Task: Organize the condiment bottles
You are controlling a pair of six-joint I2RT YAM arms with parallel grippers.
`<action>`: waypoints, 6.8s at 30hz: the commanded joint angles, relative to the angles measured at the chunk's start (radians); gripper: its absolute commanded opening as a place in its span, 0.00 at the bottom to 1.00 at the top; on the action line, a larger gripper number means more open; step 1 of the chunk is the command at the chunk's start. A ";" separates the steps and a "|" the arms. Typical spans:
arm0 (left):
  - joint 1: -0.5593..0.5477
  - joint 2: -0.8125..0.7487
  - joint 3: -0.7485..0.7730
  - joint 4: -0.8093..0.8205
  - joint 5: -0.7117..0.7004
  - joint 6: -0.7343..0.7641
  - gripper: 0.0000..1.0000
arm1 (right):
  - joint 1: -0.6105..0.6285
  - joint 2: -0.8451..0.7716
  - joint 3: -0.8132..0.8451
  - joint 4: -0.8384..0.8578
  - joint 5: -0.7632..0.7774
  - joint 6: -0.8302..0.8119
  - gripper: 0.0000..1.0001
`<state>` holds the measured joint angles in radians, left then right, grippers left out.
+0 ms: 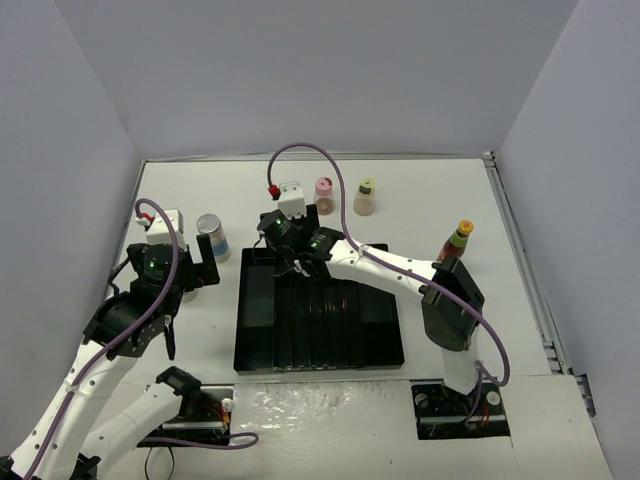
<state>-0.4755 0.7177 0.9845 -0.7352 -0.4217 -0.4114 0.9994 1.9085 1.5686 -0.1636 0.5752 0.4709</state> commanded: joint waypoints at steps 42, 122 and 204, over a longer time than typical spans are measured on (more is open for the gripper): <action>0.013 -0.045 0.017 0.020 0.043 0.039 0.97 | -0.667 -0.649 -0.397 -0.233 0.240 -0.031 0.77; 0.016 -0.003 -0.001 0.023 0.050 0.033 0.97 | -0.536 -0.670 -0.339 -0.105 0.065 0.004 0.00; 0.020 0.006 -0.004 0.023 0.037 0.039 0.97 | -0.070 -0.282 -0.275 0.038 0.201 0.110 0.00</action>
<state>-0.4625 0.7116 0.9680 -0.7582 -0.3668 -0.3782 0.9310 1.6898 1.2972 -0.1390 0.7185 0.5563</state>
